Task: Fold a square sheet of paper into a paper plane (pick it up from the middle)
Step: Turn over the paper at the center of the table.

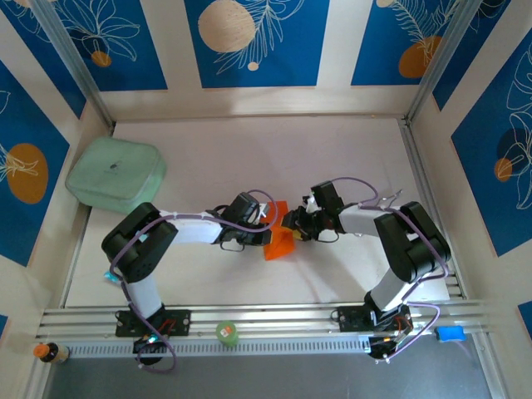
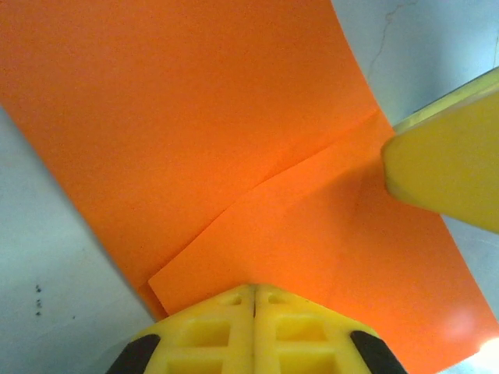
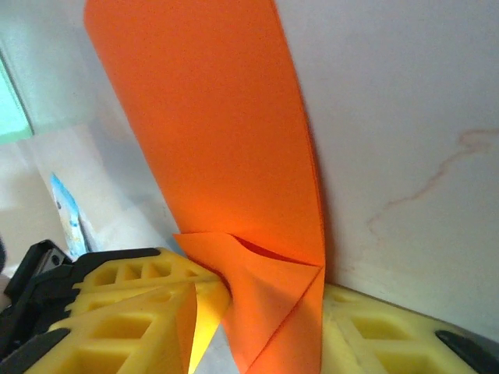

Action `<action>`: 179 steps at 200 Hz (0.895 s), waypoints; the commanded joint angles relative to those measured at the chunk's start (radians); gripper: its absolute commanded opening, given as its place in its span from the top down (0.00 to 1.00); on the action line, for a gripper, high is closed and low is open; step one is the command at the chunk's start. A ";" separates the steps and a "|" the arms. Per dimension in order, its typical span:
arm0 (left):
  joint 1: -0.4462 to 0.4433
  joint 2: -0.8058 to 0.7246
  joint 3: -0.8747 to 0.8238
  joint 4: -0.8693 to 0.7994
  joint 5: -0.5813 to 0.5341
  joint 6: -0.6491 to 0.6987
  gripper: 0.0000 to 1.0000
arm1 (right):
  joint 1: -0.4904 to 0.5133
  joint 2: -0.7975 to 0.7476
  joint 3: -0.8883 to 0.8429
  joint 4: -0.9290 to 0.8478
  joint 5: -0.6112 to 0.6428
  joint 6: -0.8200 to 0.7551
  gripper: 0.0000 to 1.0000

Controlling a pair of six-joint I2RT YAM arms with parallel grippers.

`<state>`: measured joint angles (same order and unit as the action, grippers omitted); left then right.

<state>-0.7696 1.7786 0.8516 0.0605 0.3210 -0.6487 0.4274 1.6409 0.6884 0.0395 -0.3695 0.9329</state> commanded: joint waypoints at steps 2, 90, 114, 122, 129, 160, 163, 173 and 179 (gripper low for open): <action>0.007 0.019 -0.014 -0.053 0.004 0.002 0.96 | -0.007 0.019 -0.002 0.035 -0.045 -0.013 0.64; 0.007 0.007 -0.017 -0.057 -0.004 0.000 0.96 | -0.031 0.051 -0.021 0.061 -0.057 -0.034 0.75; 0.006 0.004 -0.016 -0.059 -0.004 0.003 0.96 | -0.033 0.061 -0.025 0.073 -0.065 -0.034 0.78; 0.007 0.003 -0.017 -0.060 -0.005 0.002 0.96 | -0.032 0.061 -0.028 0.077 -0.065 -0.032 0.79; 0.007 0.002 -0.016 -0.062 -0.005 0.003 0.96 | -0.033 0.060 -0.030 0.080 -0.064 -0.031 0.80; 0.006 -0.007 -0.017 -0.061 -0.008 0.002 0.94 | -0.036 0.056 -0.034 0.083 -0.065 -0.034 0.84; 0.006 -0.009 -0.017 -0.061 -0.008 -0.001 0.94 | -0.036 0.052 -0.034 0.082 -0.065 -0.034 0.85; 0.008 -0.020 -0.023 -0.046 -0.002 -0.016 0.92 | -0.036 0.043 -0.036 0.082 -0.064 -0.037 0.88; 0.008 -0.030 -0.026 -0.031 -0.001 -0.028 0.91 | -0.036 0.034 -0.038 0.082 -0.065 -0.042 0.89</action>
<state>-0.7696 1.7771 0.8516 0.0597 0.3202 -0.6498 0.3965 1.6928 0.6704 0.1158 -0.4019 0.9138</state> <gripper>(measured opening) 0.073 0.124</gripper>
